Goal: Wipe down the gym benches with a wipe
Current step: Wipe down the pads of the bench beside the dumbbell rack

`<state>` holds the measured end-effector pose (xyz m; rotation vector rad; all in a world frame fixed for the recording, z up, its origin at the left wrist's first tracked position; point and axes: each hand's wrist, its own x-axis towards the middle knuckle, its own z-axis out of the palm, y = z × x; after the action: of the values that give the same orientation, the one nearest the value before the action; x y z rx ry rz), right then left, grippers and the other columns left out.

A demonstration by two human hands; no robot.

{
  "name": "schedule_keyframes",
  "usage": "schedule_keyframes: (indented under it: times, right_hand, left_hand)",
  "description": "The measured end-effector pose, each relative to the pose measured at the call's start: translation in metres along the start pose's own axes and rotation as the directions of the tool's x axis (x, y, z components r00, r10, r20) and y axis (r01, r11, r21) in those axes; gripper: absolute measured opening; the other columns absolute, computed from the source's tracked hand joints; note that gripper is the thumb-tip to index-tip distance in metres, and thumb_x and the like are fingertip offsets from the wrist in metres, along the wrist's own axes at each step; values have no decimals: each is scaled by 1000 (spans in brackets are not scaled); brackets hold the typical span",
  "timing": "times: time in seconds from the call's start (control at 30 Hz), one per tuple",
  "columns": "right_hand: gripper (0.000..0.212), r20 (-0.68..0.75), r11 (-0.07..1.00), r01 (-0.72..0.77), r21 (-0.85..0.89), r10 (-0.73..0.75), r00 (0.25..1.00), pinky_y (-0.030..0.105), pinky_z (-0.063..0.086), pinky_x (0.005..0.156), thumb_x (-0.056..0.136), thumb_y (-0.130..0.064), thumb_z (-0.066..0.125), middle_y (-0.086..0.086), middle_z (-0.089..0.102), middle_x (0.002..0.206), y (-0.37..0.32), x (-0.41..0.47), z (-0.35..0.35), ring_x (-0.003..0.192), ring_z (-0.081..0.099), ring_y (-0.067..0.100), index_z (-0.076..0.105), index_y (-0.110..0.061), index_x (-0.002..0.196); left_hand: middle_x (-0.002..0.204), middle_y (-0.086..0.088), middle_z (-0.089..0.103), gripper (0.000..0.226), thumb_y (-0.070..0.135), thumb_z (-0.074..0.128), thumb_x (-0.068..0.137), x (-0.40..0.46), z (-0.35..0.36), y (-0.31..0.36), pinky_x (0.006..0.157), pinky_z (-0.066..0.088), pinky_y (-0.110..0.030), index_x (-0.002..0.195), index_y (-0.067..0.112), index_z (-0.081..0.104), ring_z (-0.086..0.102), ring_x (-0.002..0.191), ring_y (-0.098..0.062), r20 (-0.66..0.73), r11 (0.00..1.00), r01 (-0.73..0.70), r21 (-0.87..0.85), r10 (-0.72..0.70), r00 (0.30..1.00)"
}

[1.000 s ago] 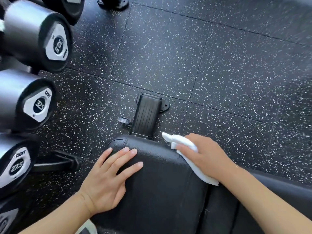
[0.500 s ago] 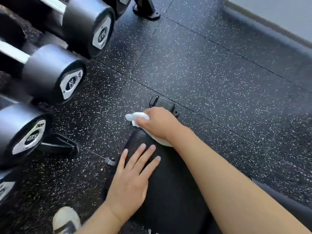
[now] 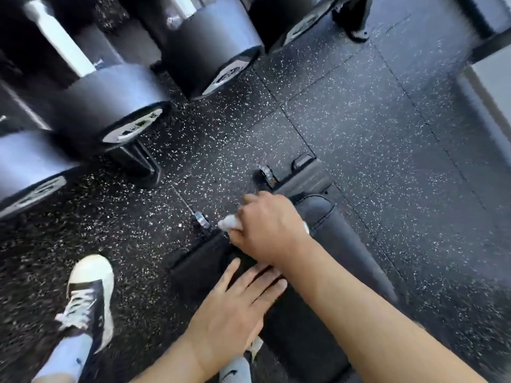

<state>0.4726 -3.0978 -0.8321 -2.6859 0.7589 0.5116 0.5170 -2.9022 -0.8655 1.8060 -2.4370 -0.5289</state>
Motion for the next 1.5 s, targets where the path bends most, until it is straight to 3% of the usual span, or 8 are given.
schedule_keyframes:
  times: [0.2, 0.4, 0.63, 0.83, 1.0, 1.17, 1.33, 1.5]
  right_hand:
    - [54, 183, 997, 59, -39, -51, 982, 37, 56, 78, 95, -67, 37, 0, 71, 97, 12, 14, -5, 96, 70, 25, 73, -28, 98]
    - [51, 219, 920, -392, -15, 385, 896, 36, 54, 78, 91, -66, 52, 10, 74, 98, 91, 22, -32, 94, 69, 34, 73, -19, 93]
    - [47, 95, 991, 132, 1, -131, 987, 35, 54, 68, 95, -63, 40, -7, 59, 88, -12, 10, 9, 87, 66, 22, 74, -31, 97]
    - [46, -192, 994, -3, 109, 24, 981, 36, 44, 60, 98, -60, 54, -6, 49, 80, 59, -13, -4, 79, 61, 27, 69, -19, 85]
    - [38, -440, 901, -177, 396, 355, 825, 37, 45, 66, 98, -51, 57, 0, 58, 89, 83, -62, 17, 82, 58, 24, 75, -18, 102]
    - [38, -170, 533, -568, 627, 806, 568, 44, 49, 74, 101, -53, 56, -1, 56, 90, 124, -139, 62, 87, 61, 29, 71, -18, 97]
    - [31, -252, 501, -580, 642, 853, 458, 42, 49, 70, 101, -46, 56, -1, 53, 84, 98, -214, 91, 82, 56, 27, 74, -22, 97]
    - [26, -245, 367, -558, 744, 927, 284, 40, 43, 64, 100, -42, 58, -3, 49, 82, 81, -238, 112, 76, 50, 24, 67, -19, 89]
  left_hand:
    - [173, 1, 24, 69, 32, 48, 90, -2, 4, -2, 129, 6, -52, 158, 25, 40, 20, 160, -23, 5, 999, 7, -36, -6, 1000]
    - [174, 0, 22, 66, 27, 50, 92, -4, 3, 4, 127, 14, -53, 158, 24, 43, 20, 161, -23, -51, 998, 31, -54, -33, 998]
    - [165, 4, 41, 67, 35, 51, 90, -2, -11, -2, 125, 20, -51, 156, 26, 48, 35, 152, -21, 45, 999, 13, -41, -11, 999]
    - [167, -5, 39, 67, 29, 69, 84, 15, -33, -1, 127, 27, -50, 150, 23, 55, 31, 157, -27, 124, 999, -40, -5, 40, 991]
    - [158, -1, 51, 57, 32, 67, 92, 80, -49, -3, 123, 36, -47, 148, 27, 58, 43, 151, -28, 58, 986, -164, 34, 162, 985]
    - [159, -8, 49, 51, 29, 51, 99, 141, -48, -8, 124, 33, -51, 149, 18, 56, 41, 152, -30, 58, 938, -345, 27, 343, 938]
    - [143, -1, 62, 47, 33, 39, 103, 204, -45, 19, 119, 36, -51, 142, 17, 60, 56, 136, -25, 198, 911, -411, 47, 394, 897]
    - [102, 0, 70, 38, 33, 38, 100, 234, -37, 63, 79, 48, -44, 117, 16, 68, 66, 90, -28, 348, 890, -455, 24, 419, 838]
